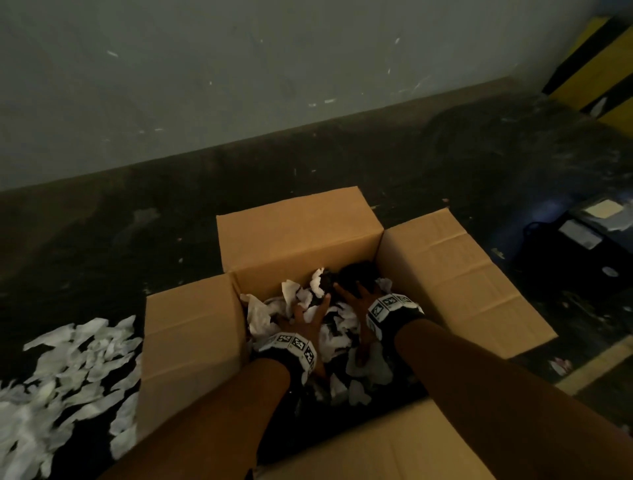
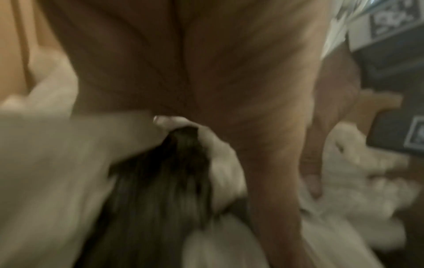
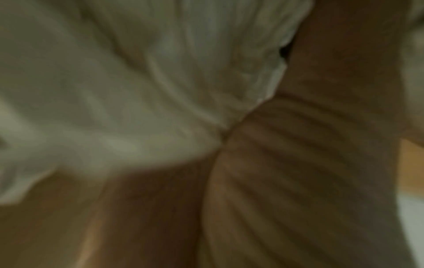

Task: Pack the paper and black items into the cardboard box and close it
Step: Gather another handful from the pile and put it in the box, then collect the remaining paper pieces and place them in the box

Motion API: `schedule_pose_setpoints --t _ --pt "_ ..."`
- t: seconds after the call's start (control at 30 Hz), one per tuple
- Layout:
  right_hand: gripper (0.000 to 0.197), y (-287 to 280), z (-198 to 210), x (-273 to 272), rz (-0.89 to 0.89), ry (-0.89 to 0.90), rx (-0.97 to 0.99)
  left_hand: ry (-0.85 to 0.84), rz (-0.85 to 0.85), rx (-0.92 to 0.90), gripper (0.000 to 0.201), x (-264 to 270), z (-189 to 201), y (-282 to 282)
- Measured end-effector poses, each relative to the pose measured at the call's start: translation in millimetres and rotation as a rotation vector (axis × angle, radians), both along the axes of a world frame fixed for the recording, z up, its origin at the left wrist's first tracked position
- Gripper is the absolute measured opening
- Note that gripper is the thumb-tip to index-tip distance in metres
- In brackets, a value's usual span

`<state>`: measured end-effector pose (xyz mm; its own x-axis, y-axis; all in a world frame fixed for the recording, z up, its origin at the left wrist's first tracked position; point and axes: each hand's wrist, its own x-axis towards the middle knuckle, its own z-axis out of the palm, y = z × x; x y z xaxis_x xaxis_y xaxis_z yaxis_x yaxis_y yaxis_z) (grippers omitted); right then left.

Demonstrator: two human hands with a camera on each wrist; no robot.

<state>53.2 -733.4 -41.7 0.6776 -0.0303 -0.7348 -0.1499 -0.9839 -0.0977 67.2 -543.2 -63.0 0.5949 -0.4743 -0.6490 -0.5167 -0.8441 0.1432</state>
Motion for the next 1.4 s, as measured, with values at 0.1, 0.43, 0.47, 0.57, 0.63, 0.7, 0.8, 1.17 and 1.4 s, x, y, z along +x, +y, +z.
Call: schedule_pose_setpoints --t 0.1,0.43,0.47,0.57,0.63,0.7,0.8,1.17,1.4 --pt "0.132 2 31 -7 -0.002 -0.049 0.012 -0.015 -0.056 -0.08 0.16 12 14 13" --pt "0.093 56 105 -45 -0.113 -0.612 0.055 -0.271 0.069 -0.656 0.102 0 125 80" --pt "0.088 71 112 -51 -0.101 -0.647 0.066 -0.329 0.071 -0.719 0.096 -5 129 95" --pt "0.081 124 126 -64 -0.054 -0.776 0.113 -0.423 0.108 -0.793 0.085 -22 133 147" --pt "0.078 164 128 -69 -0.04 -0.845 0.157 -0.456 0.112 -0.808 0.082 -32 136 182" --pt "0.075 206 127 -73 -0.005 -0.885 0.203 -0.439 0.17 -0.753 0.078 -47 139 220" --pt "0.073 275 125 -78 0.047 -0.92 0.267 -0.472 0.264 -0.79 0.076 -72 129 287" --pt "0.065 489 36 -137 0.152 -0.862 0.525 -0.494 0.513 -0.545 0.086 -177 25 504" --pt "0.103 503 -60 -181 -0.097 -0.619 0.18 -0.306 0.785 -0.203 0.128 -211 -30 581"
